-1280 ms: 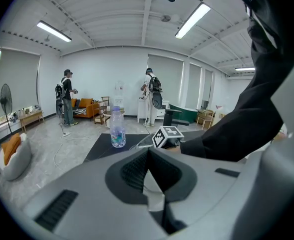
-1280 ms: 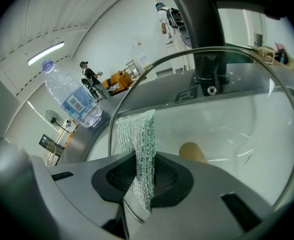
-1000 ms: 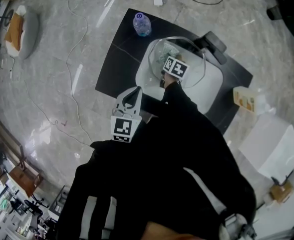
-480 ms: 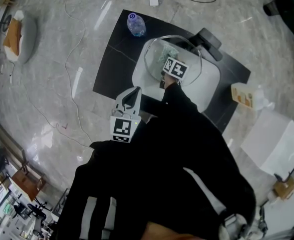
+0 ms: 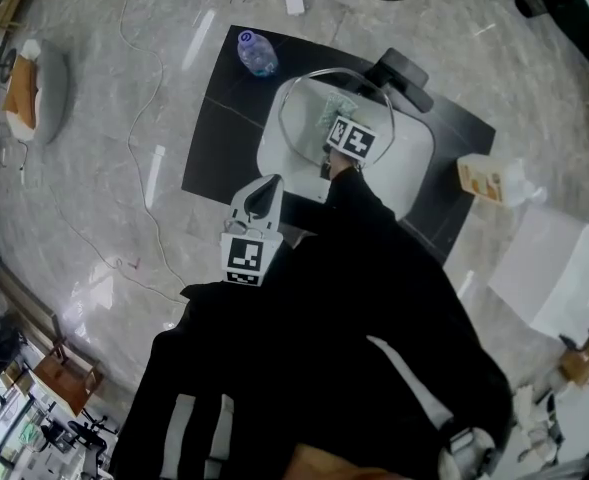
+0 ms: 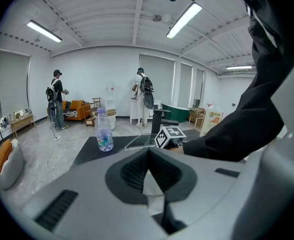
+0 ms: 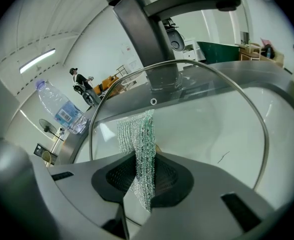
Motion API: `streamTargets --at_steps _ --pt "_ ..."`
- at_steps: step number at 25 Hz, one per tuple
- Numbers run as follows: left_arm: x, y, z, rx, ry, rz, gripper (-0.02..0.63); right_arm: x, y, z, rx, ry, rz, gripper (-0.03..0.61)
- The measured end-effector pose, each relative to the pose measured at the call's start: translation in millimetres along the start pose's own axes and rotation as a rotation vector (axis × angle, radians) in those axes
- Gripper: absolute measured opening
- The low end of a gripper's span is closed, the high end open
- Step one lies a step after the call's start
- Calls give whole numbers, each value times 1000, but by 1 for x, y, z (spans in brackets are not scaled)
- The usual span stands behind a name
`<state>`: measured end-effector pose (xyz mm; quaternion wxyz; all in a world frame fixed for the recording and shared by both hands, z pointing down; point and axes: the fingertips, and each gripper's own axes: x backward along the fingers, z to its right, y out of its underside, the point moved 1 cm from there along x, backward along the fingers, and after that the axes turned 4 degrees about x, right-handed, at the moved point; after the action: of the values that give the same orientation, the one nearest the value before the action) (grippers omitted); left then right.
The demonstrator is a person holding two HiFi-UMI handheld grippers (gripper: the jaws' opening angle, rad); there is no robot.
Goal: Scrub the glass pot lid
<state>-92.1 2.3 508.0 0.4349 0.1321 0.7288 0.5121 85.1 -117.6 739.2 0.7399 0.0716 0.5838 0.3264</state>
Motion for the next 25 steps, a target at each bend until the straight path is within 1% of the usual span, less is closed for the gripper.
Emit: streamTargets --at_steps 25 --pt "-10 -8 23 -45 60 6 3 19 2 41 -45 43 20 68"
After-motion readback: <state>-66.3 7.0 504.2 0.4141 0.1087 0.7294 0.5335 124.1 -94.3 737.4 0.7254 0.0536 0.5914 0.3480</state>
